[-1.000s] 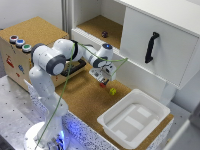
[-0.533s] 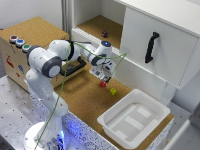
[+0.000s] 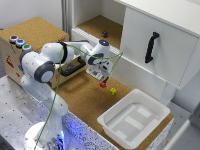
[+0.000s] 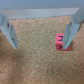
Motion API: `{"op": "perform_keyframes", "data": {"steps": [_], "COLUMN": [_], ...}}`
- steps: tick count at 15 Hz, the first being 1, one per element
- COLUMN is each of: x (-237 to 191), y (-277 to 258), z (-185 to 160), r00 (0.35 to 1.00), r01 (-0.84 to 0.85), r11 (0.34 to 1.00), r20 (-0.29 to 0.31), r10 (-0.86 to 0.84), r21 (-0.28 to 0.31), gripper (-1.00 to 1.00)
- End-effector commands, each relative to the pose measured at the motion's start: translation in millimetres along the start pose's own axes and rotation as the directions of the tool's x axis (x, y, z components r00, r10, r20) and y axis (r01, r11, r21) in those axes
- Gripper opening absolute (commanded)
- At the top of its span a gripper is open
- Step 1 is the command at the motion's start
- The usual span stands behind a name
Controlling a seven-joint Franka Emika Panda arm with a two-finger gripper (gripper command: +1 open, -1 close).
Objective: Grasp the handle of the drawer, then close it
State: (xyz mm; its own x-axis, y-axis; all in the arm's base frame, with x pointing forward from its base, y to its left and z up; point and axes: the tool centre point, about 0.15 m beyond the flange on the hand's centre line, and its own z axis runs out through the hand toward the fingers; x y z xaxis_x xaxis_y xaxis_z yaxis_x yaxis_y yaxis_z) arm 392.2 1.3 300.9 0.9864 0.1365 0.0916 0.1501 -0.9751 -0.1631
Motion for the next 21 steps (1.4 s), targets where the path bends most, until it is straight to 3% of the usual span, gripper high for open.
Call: {"op": "perform_keyframes", "data": {"steps": [1,9,15,21], "x": [7.8,9.5,4.1,5.7], "y": [-51.9,-116.9,-169.6,-239.5], "z": [19.3,21.7,26.6,32.0], "r00": [0.998,0.992,0.981,0.989], "r01": [-0.056,-0.122,-0.188,-0.121], "r11": [0.994,0.988,0.981,0.993], "r20": [-0.035,-0.031,-0.066,-0.085], "r10": [0.053,0.120,0.184,0.119], "r21": [-0.091,-0.091,-0.056,-0.016], "gripper": [-1.00,-1.00,-1.00,-1.00]}}
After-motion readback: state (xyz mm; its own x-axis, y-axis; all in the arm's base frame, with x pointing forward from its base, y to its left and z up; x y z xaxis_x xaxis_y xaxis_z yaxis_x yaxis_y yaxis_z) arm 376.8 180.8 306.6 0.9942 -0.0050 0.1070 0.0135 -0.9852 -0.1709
